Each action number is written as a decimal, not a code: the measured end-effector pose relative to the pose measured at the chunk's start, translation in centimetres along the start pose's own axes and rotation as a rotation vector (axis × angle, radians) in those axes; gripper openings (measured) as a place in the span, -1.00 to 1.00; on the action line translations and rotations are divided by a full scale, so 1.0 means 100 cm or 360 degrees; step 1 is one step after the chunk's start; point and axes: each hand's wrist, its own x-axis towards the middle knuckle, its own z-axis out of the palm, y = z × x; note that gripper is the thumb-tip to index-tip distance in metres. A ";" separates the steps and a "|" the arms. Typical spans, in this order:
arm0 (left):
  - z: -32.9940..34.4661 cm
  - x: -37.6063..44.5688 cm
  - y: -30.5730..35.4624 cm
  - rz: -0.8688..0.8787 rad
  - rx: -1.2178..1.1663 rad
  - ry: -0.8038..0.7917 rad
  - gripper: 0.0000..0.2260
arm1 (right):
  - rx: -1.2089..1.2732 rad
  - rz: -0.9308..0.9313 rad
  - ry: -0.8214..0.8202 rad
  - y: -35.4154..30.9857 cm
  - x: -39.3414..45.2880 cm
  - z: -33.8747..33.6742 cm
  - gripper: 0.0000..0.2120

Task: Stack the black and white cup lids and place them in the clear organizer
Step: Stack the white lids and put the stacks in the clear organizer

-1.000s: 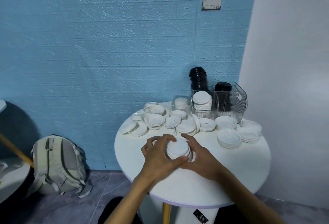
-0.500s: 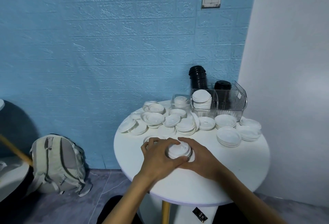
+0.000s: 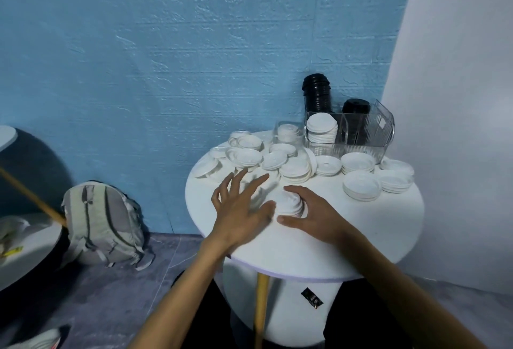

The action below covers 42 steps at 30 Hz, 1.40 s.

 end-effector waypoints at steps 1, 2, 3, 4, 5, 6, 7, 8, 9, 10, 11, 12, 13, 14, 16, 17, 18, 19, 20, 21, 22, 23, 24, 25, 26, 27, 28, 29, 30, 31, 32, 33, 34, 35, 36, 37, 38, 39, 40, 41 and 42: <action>-0.003 0.001 -0.003 -0.0039 -0.0008 -0.0061 -0.40 | -0.0003 0.0012 0.0003 -0.002 0.000 0.000 -0.54; -0.005 0.002 -0.005 -0.0076 -0.0021 -0.0136 -0.39 | 0.0003 0.0020 -0.0003 -0.001 0.001 0.001 -0.52; -0.007 0.003 -0.007 -0.0112 -0.0049 -0.0201 -0.39 | 0.0019 0.0024 -0.0006 -0.001 0.002 0.001 -0.51; -0.009 0.004 -0.008 -0.0145 -0.0087 -0.0249 -0.39 | 0.0036 0.0039 -0.0011 -0.001 0.003 0.001 -0.52; -0.010 0.005 -0.009 -0.0170 -0.0124 -0.0279 -0.40 | 0.0048 0.0061 -0.0007 -0.002 0.003 0.001 -0.55; -0.010 0.006 -0.009 -0.0189 -0.0157 -0.0290 -0.41 | 0.0057 0.0078 0.0003 -0.002 0.002 0.001 -0.57; -0.009 0.006 -0.009 -0.0199 -0.0182 -0.0286 -0.42 | 0.0068 0.0085 0.0011 -0.003 0.002 0.000 -0.57; -0.009 0.006 -0.009 -0.0203 -0.0198 -0.0273 -0.44 | 0.0086 0.0089 0.0008 -0.003 0.001 0.000 -0.59; -0.009 0.007 -0.010 -0.0204 -0.0207 -0.0255 -0.46 | 0.0097 0.0092 -0.0003 -0.003 0.000 -0.002 -0.62; -0.008 0.008 -0.012 -0.0205 -0.0220 -0.0242 -0.48 | 0.0107 0.0103 -0.0022 -0.004 0.000 -0.003 -0.63; -0.008 0.009 -0.014 -0.0203 -0.0239 -0.0233 -0.48 | 0.0112 0.0109 -0.0039 -0.004 0.000 -0.004 -0.63; -0.007 0.010 -0.016 -0.0198 -0.0241 -0.0230 -0.47 | 0.0106 0.0109 -0.0054 -0.005 0.001 -0.004 -0.61; -0.006 0.011 -0.019 -0.0188 -0.0218 -0.0234 -0.47 | 0.0101 0.0102 -0.0069 -0.005 0.001 -0.005 -0.59; -0.006 0.012 -0.021 -0.0185 -0.0193 -0.0245 -0.47 | 0.0099 0.0095 -0.0084 -0.005 0.000 -0.006 -0.57; -0.007 0.015 -0.023 -0.0184 -0.0187 -0.0251 -0.51 | 0.0099 0.0083 -0.0107 -0.006 0.000 -0.007 -0.52; -0.008 0.017 -0.022 -0.0186 -0.0190 -0.0259 -0.54 | 0.0101 0.0079 -0.0118 -0.006 0.000 -0.008 -0.51; -0.009 0.017 -0.020 -0.0187 -0.0190 -0.0274 -0.56 | 0.0104 0.0079 -0.0130 -0.006 0.000 -0.008 -0.52; -0.010 0.017 -0.019 -0.0182 -0.0184 -0.0292 -0.56 | 0.0109 0.0073 -0.0138 -0.006 0.000 -0.009 -0.53; -0.011 0.017 -0.017 -0.0175 -0.0178 -0.0312 -0.54 | 0.0115 0.0069 -0.0139 -0.006 -0.001 -0.009 -0.54; -0.011 0.017 -0.017 -0.0177 -0.0181 -0.0322 -0.54 | 0.0120 0.0066 -0.0135 -0.006 -0.001 -0.008 -0.54; -0.011 0.017 -0.018 -0.0188 -0.0213 -0.0324 -0.56 | 0.0119 0.0065 -0.0130 -0.005 -0.002 -0.008 -0.54; -0.010 0.017 -0.019 -0.0200 -0.0272 -0.0312 -0.60 | 0.0114 0.0063 -0.0122 -0.005 -0.002 -0.007 -0.53; -0.010 0.017 -0.021 -0.0213 -0.0355 -0.0286 -0.62 | 0.0110 0.0066 -0.0119 -0.005 -0.003 -0.007 -0.52; -0.010 0.017 -0.021 -0.0218 -0.0431 -0.0257 -0.64 | 0.0109 0.0071 -0.0118 -0.005 -0.002 -0.006 -0.51; -0.012 0.017 -0.021 -0.0222 -0.0477 -0.0228 -0.67 | 0.0105 0.0080 -0.0118 -0.004 -0.002 -0.006 -0.51; -0.012 0.018 -0.019 -0.0226 -0.0498 -0.0211 -0.70 | 0.0102 0.0089 -0.0115 -0.004 -0.001 -0.006 -0.50; -0.013 0.017 -0.015 -0.0237 -0.0527 -0.0221 -0.72 | 0.0098 0.0098 -0.0113 -0.003 -0.001 -0.006 -0.50; -0.014 0.017 -0.011 -0.0253 -0.0560 -0.0250 -0.74 | 0.0098 0.0101 -0.0111 -0.003 -0.001 -0.006 -0.50; -0.015 0.015 -0.007 -0.0273 -0.0607 -0.0287 -0.75 | 0.0100 0.0103 -0.0107 -0.003 -0.001 -0.006 -0.50; -0.016 0.014 -0.004 -0.0295 -0.0629 -0.0330 -0.74 | 0.0105 0.0108 -0.0099 -0.003 -0.001 -0.006 -0.49; -0.018 0.015 -0.002 -0.0301 -0.0640 -0.0368 -0.72 | 0.0110 0.0113 -0.0089 -0.003 -0.002 -0.006 -0.50; -0.018 0.015 -0.002 -0.0302 -0.0638 -0.0406 -0.69 | 0.0114 0.0118 -0.0080 -0.003 -0.002 -0.005 -0.53; -0.020 0.015 -0.001 -0.0290 -0.0642 -0.0449 -0.68 | 0.0115 0.0122 -0.0080 -0.003 -0.002 -0.005 -0.56; -0.021 0.015 -0.001 -0.0286 -0.0641 -0.0490 -0.67 | 0.0118 0.0126 -0.0079 -0.003 -0.003 -0.004 -0.58; -0.024 0.015 0.001 -0.0303 -0.0698 -0.0528 -0.66 | 0.0116 0.0125 -0.0077 -0.004 -0.003 -0.004 -0.58; -0.025 0.014 0.002 -0.0333 -0.0811 -0.0540 -0.67 | 0.0117 0.0126 -0.0074 -0.004 -0.003 -0.004 -0.56; -0.025 0.013 0.004 -0.0350 -0.0988 -0.0517 -0.69 | 0.0117 0.0127 -0.0074 -0.004 -0.002 -0.004 -0.53; -0.023 0.012 0.005 -0.0337 -0.1165 -0.0464 -0.66 | 0.0116 0.0129 -0.0073 -0.004 -0.002 -0.004 -0.49; -0.022 0.012 0.005 -0.0302 -0.1342 -0.0374 -0.58 | 0.0109 0.0135 -0.0071 -0.004 -0.002 -0.005 -0.47; -0.021 0.013 0.004 -0.0239 -0.1441 -0.0276 -0.46 | 0.0104 0.0145 -0.0074 -0.004 -0.002 -0.005 -0.48; -0.019 0.015 0.003 -0.0196 -0.1528 -0.0182 -0.35 | 0.0096 0.0152 -0.0079 -0.004 -0.003 -0.005 -0.49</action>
